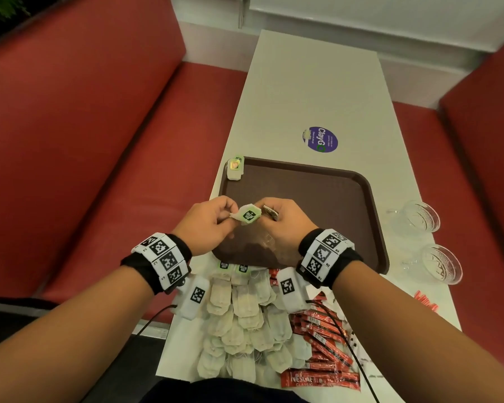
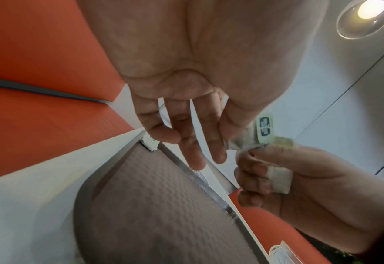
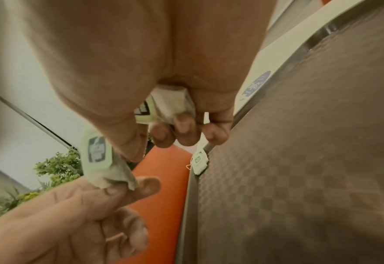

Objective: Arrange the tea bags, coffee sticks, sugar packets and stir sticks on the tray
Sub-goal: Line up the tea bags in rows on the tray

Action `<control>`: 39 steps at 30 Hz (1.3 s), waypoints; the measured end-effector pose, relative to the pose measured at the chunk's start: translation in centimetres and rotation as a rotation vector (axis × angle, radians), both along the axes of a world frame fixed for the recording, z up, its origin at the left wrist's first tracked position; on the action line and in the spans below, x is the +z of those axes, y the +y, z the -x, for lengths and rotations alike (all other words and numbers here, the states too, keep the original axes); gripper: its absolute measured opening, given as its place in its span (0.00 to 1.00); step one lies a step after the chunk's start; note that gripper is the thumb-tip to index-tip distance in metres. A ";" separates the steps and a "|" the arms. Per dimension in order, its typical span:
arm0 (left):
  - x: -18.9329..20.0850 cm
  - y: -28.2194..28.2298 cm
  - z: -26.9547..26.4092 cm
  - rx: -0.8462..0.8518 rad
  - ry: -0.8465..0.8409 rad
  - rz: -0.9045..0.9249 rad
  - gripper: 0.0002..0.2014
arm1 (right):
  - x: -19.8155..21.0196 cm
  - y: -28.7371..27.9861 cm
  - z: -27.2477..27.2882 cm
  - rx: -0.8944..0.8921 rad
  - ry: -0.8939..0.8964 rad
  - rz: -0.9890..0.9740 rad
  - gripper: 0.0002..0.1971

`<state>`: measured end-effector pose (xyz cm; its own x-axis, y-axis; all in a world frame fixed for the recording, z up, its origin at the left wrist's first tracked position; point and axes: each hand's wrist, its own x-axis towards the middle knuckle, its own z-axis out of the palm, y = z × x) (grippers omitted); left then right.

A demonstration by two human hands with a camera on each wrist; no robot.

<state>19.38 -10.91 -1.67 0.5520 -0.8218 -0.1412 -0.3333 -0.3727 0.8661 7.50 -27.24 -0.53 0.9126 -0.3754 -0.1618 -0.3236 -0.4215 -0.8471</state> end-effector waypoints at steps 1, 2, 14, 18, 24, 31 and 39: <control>-0.1 -0.2 -0.1 -0.006 0.010 -0.001 0.05 | 0.1 -0.1 -0.2 0.002 -0.011 0.002 0.06; -0.2 -0.4 -0.1 -0.007 0.009 -0.007 0.05 | 0.2 -0.4 -0.3 0.012 -0.015 0.001 0.06; 0.5 -2.1 -0.6 -0.040 -0.151 0.073 0.10 | 0.5 -2.2 -1.3 0.018 0.015 0.211 0.02; 0.9 -2.7 -1.4 -0.043 -0.307 0.173 0.03 | 0.7 -2.0 -1.4 0.046 -0.021 0.203 0.07; 0.9 -3.2 -1.8 0.007 -0.252 0.284 0.03 | 0.0 -2.0 -1.8 -0.064 -0.107 0.102 0.03; -1.2 -5.2 -4.6 0.142 -0.148 0.125 0.04 | -1.9 -3.8 -2.5 -0.044 -0.010 0.131 0.13; -4.9 -9.4 -11.9 0.298 -0.272 -0.294 0.09 | -2.7 -6.2 -2.3 -0.126 0.010 -0.077 0.05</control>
<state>31.33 -20.32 -6.59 0.8057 -0.5698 -0.1618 -0.3744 -0.7016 0.6063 9.82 -33.41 -3.22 0.8573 -0.4728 -0.2037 -0.3786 -0.3110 -0.8718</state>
